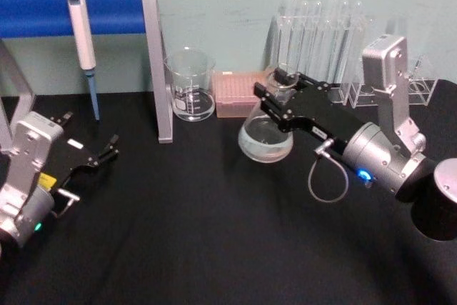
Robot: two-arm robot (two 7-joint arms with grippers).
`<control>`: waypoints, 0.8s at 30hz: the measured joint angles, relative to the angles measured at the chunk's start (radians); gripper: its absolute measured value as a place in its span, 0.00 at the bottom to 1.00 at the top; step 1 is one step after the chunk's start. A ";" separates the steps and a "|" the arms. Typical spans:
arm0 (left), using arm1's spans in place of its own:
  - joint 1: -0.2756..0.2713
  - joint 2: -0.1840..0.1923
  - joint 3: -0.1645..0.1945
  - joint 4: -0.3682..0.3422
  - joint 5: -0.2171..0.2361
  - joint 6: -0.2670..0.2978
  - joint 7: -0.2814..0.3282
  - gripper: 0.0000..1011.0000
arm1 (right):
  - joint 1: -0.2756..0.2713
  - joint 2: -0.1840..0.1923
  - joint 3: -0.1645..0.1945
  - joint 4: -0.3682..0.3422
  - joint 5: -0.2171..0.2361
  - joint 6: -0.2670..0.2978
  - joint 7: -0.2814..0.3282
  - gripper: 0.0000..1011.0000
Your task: Grasp the erlenmeyer flask with one hand, shake it three times, then place it back.
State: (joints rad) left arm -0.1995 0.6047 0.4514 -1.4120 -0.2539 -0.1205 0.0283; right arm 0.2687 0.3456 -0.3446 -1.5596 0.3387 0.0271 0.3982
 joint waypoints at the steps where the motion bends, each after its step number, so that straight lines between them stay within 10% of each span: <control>1: 0.000 0.000 0.000 0.000 0.000 0.000 0.000 0.99 | 0.001 0.000 -0.004 -0.001 0.002 0.000 0.004 0.44; 24: 0.000 0.000 0.000 0.000 0.000 0.000 0.000 0.99 | 0.010 0.012 -0.081 -0.023 0.036 0.004 0.043 0.44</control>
State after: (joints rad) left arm -0.1995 0.6047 0.4514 -1.4120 -0.2539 -0.1205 0.0283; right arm 0.2786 0.3571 -0.4251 -1.5826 0.3744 0.0309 0.4415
